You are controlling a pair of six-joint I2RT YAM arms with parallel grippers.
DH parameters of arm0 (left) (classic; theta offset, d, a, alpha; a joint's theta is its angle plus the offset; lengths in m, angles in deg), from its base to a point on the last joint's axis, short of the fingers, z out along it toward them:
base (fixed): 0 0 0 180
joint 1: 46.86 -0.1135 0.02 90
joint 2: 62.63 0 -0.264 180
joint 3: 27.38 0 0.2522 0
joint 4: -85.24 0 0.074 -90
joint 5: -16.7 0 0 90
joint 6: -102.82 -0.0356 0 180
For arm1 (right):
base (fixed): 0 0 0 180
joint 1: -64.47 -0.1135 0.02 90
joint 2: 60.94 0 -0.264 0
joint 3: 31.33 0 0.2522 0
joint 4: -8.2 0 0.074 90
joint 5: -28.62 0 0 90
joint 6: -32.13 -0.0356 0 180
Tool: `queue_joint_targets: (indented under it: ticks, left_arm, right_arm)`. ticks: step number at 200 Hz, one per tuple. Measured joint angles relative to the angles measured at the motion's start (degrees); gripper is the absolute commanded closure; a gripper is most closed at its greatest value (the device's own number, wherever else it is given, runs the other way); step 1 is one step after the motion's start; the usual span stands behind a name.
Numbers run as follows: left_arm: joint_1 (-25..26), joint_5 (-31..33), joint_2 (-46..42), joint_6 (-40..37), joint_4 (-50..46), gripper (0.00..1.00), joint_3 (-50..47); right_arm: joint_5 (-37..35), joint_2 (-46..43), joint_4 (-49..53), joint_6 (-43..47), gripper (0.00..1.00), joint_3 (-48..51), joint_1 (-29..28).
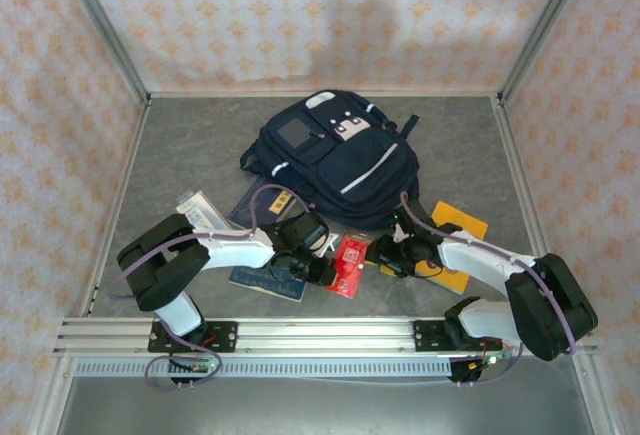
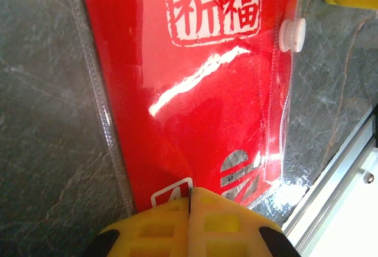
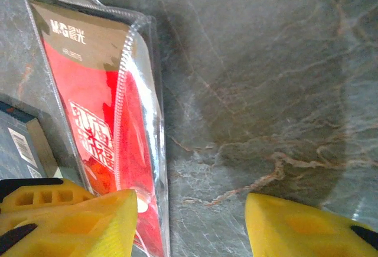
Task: Pack the student bag
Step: Move the loose stationery to the bottom-center of the table, then pick up the loose stationery from the bottom-center of the table.
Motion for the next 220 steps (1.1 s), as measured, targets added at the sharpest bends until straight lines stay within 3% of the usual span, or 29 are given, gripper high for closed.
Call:
queue_joint_targets:
  ticks: [74,125,220]
  left_arm:
    - [-0.66,-1.27,-0.81,0.15,4.13,1.00,-2.69]
    - [-0.81,-1.49,-0.81,0.13,4.55,1.00,-2.80]
    - [-1.49,-2.99,-0.26,0.13,4.92,1.00,-2.80]
  right_arm:
    - [1.55,4.72,-10.64,4.52,0.54,-5.25,2.82]
    - [1.31,6.01,-10.56,6.97,0.56,-5.57,6.93]
    - [2.91,10.43,-11.72,9.16,0.54,-5.60,7.26]
